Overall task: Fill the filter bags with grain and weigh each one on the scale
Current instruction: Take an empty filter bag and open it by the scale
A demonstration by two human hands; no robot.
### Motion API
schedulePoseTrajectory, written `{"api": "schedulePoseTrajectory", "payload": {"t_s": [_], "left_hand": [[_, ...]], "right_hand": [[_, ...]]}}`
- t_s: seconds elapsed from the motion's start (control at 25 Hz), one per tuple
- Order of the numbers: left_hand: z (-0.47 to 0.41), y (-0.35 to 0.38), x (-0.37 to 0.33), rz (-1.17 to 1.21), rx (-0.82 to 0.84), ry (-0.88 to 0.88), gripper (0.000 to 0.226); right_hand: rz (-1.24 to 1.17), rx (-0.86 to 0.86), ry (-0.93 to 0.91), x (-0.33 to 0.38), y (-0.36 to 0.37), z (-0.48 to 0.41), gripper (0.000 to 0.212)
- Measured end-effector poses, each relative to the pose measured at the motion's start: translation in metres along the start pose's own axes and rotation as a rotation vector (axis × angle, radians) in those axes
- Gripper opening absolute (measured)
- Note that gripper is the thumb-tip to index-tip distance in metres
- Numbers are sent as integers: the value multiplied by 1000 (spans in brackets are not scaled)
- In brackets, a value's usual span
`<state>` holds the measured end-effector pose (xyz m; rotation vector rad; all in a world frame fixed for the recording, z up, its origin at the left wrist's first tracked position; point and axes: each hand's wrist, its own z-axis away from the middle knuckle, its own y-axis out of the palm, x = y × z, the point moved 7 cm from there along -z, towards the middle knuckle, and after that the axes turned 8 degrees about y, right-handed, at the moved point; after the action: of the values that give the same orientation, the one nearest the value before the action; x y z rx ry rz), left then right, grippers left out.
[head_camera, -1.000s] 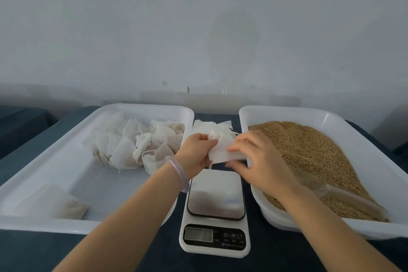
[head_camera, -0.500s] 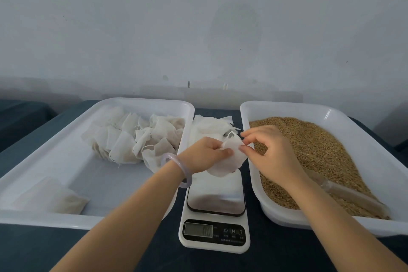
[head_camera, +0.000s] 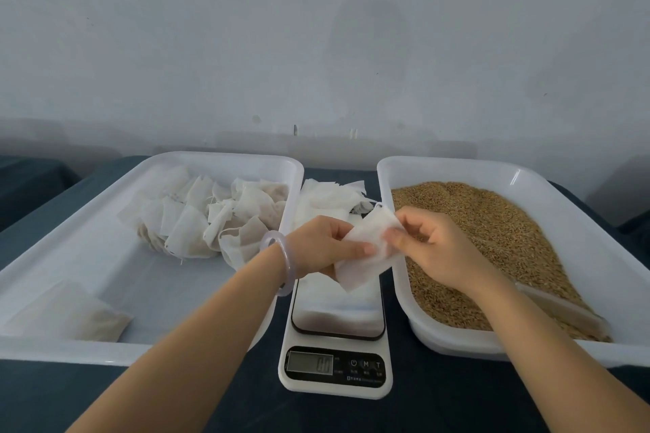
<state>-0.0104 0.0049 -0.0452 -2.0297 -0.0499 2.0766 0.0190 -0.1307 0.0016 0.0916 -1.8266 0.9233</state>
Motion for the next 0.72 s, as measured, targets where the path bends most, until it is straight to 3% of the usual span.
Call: {"api": "schedulePoseTrajectory", "payload": {"t_s": [0.16, 0.28, 0.36, 0.48, 0.6, 0.72], "left_hand": [[3, 6, -1, -39, 118, -11, 13], [5, 17, -16, 40, 222, 122, 58], [9, 29, -23, 143, 357, 149, 72], [15, 36, -23, 104, 433, 100, 47], [17, 36, -17, -2, 416, 28, 21], [17, 30, -14, -90, 332, 1, 10]], "right_hand": [[-51, 52, 55, 3, -6, 7, 18], [87, 238, 62, 10, 9, 12, 24], [142, 302, 62, 17, 16, 15, 16], [188, 323, 11, 24, 18, 21, 31], [189, 241, 22, 21, 8, 25, 14], [144, 186, 41, 12, -20, 31, 28]]}}
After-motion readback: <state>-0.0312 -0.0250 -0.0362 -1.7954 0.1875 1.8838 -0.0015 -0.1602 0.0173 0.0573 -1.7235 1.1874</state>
